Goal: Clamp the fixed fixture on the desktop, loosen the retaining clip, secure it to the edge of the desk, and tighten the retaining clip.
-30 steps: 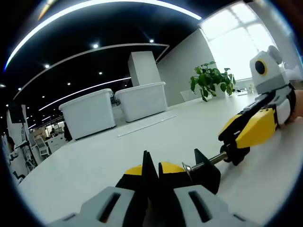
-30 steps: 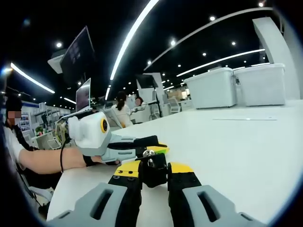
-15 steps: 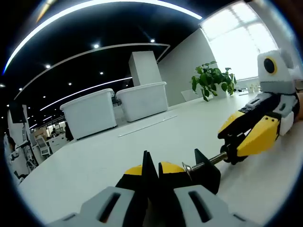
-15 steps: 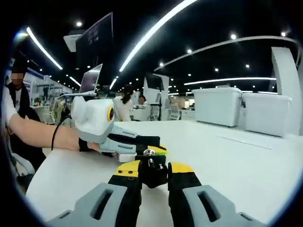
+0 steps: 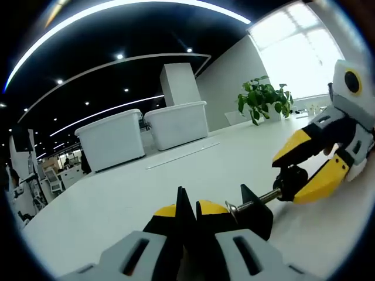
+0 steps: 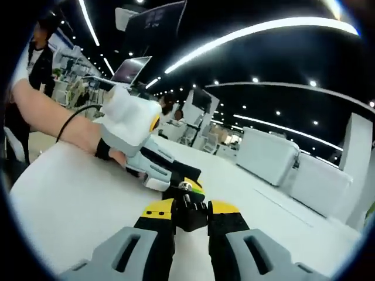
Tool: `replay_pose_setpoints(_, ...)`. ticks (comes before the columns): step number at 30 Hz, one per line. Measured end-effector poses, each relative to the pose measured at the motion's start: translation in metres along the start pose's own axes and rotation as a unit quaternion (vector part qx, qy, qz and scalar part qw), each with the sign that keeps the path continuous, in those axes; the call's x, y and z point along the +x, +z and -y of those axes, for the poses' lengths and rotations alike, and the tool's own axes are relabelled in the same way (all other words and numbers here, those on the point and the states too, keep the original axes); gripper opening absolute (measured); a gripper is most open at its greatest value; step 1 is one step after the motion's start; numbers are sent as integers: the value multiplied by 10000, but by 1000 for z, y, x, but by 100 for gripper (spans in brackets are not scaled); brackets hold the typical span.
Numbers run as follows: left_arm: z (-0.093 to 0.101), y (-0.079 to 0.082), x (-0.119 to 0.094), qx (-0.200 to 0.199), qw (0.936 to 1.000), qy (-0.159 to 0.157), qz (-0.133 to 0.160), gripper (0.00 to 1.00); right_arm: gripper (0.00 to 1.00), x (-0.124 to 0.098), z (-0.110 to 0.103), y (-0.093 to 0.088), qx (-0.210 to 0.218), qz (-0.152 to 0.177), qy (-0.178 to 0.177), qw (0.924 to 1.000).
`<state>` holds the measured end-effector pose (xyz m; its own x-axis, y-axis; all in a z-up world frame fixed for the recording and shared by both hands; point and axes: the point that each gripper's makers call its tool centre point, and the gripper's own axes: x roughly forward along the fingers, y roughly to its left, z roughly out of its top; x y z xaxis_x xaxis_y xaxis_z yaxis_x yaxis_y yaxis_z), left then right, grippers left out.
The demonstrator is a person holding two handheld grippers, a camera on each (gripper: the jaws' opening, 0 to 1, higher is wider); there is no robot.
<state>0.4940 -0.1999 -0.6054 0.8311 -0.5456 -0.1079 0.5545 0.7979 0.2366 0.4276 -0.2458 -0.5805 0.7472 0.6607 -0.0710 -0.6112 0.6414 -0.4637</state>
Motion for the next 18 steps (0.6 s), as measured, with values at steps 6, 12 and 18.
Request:
replay_pose_setpoints(6,-1,0,-1,4,10000,21,-2,9,21,0,-4,1,-710,-96,-83,9974)
replay_pose_setpoints(12,-1,-1,-1,2,10000,40,-9,9,21,1,-7,0,-1216,-163,-156,9923)
replay_pose_setpoints(18,-1,-1,-2,1,10000,58,-11,9,21,1,-9,1,-1589,-233,-222,9868)
